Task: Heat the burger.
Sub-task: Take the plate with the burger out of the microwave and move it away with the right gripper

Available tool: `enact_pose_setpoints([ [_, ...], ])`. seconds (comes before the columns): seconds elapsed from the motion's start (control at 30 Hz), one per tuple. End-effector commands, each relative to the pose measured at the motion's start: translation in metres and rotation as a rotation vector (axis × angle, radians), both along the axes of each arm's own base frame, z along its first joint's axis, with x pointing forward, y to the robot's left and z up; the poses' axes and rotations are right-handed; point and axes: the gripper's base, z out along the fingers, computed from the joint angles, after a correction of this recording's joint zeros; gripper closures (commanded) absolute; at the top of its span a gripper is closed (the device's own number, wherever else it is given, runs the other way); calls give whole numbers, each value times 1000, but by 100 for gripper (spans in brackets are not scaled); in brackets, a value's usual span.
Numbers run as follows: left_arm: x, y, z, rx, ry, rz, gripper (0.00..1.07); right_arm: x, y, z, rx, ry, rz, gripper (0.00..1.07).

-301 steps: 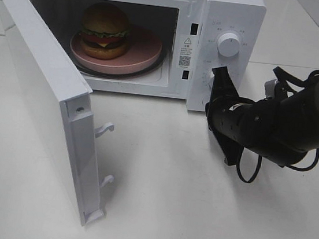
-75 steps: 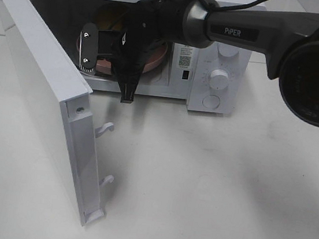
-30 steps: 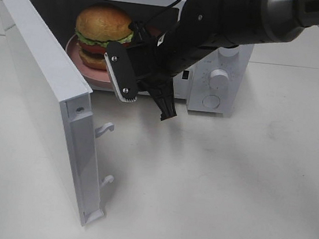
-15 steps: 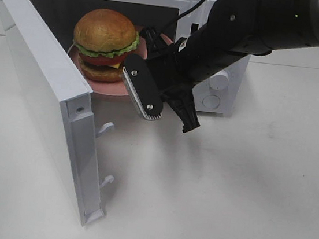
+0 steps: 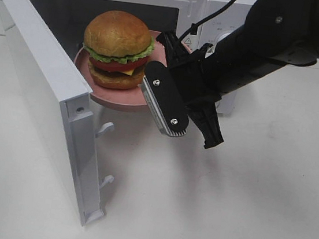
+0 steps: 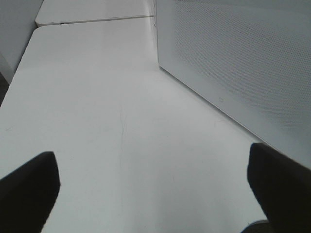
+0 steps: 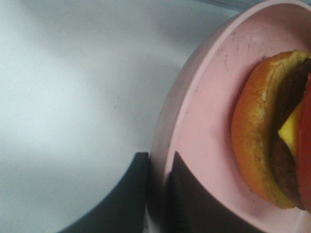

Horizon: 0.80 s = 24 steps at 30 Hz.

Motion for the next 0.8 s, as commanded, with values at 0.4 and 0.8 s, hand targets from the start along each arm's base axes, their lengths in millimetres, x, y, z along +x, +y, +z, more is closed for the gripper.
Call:
enact_pose_setpoints([
  [0.4, -2, 0, 0, -7, -30, 3, 9, -42, -35, 13, 62, -26, -82, 107],
  [0.8, -2, 0, 0, -7, -30, 3, 9, -81, -62, 18, 91, -38, -114, 107],
])
